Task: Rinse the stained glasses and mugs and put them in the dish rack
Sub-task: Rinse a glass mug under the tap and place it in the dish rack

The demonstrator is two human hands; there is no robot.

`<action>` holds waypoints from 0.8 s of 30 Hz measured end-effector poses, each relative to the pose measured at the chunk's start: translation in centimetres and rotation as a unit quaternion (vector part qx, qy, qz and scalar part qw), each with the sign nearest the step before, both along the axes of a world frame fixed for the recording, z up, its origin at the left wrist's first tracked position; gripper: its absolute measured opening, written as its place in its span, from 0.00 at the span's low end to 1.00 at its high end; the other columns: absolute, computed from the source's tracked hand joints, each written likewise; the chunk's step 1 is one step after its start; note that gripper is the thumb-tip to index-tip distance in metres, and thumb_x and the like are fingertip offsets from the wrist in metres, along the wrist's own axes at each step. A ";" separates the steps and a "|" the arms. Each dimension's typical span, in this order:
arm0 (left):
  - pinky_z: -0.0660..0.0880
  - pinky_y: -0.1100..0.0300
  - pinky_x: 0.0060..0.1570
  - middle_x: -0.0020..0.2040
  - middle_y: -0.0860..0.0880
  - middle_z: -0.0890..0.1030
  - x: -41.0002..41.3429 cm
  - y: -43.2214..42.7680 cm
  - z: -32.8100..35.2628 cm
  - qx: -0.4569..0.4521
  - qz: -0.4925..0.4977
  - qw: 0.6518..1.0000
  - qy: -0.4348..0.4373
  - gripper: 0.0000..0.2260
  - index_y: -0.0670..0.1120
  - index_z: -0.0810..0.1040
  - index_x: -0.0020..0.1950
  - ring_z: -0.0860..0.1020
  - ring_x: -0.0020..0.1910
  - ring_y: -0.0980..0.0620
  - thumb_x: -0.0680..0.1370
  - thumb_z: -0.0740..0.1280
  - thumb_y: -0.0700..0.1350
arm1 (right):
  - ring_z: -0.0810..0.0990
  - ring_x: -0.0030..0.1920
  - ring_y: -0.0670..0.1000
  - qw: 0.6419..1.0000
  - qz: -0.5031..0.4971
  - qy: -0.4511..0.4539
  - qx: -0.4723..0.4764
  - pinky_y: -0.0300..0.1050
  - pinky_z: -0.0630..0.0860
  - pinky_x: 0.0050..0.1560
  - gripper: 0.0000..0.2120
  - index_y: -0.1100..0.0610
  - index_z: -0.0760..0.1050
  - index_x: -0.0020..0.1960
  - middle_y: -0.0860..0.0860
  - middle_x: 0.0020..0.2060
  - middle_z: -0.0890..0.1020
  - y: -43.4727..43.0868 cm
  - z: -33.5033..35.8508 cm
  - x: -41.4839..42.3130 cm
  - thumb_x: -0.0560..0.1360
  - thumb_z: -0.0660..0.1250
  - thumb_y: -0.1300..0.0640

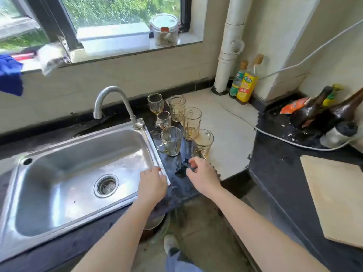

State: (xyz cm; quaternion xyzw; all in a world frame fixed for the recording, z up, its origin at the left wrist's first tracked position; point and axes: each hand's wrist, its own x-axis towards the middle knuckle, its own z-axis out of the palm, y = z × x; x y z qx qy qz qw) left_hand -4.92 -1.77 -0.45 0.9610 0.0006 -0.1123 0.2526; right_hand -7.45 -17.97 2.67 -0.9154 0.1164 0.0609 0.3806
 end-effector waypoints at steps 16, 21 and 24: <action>0.58 0.54 0.63 0.60 0.46 0.78 11.8 2.2 -1.1 -0.134 -0.066 0.984 0.099 0.14 0.46 0.76 0.61 0.69 0.62 0.46 0.83 0.55 0.48 | 0.81 0.46 0.63 0.969 -0.206 0.118 0.075 0.60 0.79 0.49 0.15 0.64 0.74 0.48 0.62 0.46 0.82 4.8 -2.4 15.0 0.76 0.55 0.54; 0.67 0.55 0.60 0.57 0.50 0.76 11.3 4.8 0.4 -0.265 -0.078 0.949 0.150 0.12 0.46 0.75 0.59 0.72 0.58 0.51 0.83 0.57 0.50 | 0.78 0.29 0.52 0.965 -0.217 0.129 0.068 0.33 0.69 0.19 0.15 0.66 0.76 0.46 0.58 0.36 0.82 6.1 -0.4 14.7 0.79 0.56 0.57; 0.69 0.60 0.53 0.55 0.52 0.79 11.4 8.4 1.6 -0.339 -0.053 0.923 0.175 0.11 0.49 0.76 0.54 0.75 0.56 0.53 0.82 0.58 0.53 | 0.76 0.24 0.49 0.968 -0.189 0.116 0.113 0.35 0.71 0.20 0.15 0.67 0.77 0.44 0.56 0.31 0.81 8.9 0.8 15.0 0.79 0.57 0.57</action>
